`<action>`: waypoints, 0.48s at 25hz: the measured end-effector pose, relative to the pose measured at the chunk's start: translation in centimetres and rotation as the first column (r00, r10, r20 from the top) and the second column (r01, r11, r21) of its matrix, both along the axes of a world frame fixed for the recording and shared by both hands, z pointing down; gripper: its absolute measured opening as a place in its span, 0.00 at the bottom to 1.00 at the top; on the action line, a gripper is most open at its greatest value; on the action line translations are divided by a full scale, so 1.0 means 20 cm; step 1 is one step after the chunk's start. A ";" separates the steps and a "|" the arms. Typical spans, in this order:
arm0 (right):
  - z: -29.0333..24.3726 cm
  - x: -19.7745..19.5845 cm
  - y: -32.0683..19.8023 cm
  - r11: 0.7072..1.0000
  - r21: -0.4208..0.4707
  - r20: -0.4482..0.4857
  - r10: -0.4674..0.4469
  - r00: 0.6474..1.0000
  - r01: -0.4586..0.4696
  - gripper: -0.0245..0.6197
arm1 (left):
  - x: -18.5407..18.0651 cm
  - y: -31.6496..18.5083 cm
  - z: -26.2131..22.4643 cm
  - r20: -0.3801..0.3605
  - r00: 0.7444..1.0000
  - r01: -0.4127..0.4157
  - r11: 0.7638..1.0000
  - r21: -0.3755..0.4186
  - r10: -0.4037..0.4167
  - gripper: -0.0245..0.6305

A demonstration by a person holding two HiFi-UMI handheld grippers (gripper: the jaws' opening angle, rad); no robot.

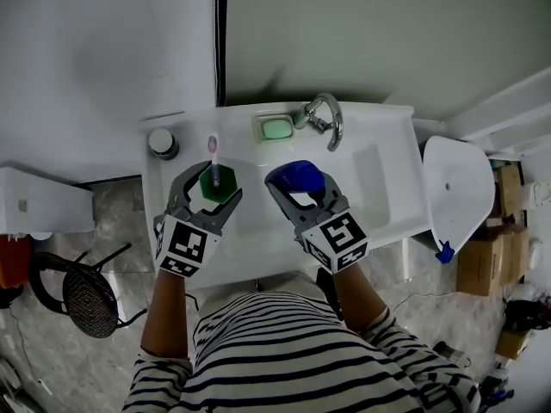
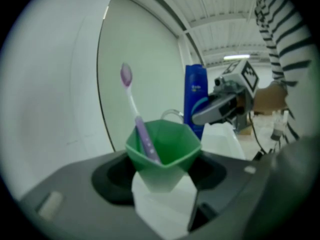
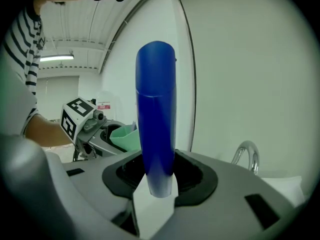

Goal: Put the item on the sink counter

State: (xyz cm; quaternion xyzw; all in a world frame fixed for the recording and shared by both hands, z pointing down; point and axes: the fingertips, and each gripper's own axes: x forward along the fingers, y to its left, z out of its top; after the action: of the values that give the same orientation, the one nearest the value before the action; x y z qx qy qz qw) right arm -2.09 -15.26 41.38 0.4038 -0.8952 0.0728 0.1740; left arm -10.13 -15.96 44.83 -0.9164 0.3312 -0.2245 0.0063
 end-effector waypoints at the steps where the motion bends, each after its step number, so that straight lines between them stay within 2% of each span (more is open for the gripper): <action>1: 0.02 -0.01 -0.03 1.000 -0.003 0.000 0.001 1.000 -0.001 0.29 | 0.00 -0.03 0.02 -0.001 1.000 0.009 1.000 -0.003 -0.009 0.50; 12: 0.22 -0.08 -0.36 1.000 -0.021 -0.003 0.009 1.000 -0.009 0.29 | -0.03 -0.28 0.15 -0.019 0.998 0.063 0.998 -0.018 -0.063 0.50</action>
State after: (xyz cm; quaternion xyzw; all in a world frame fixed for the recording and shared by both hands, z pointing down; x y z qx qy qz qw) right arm -3.74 -22.51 45.82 0.4058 -0.8924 0.0826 0.1793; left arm -10.63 -21.54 47.88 -0.9078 0.3579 -0.2186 -0.0119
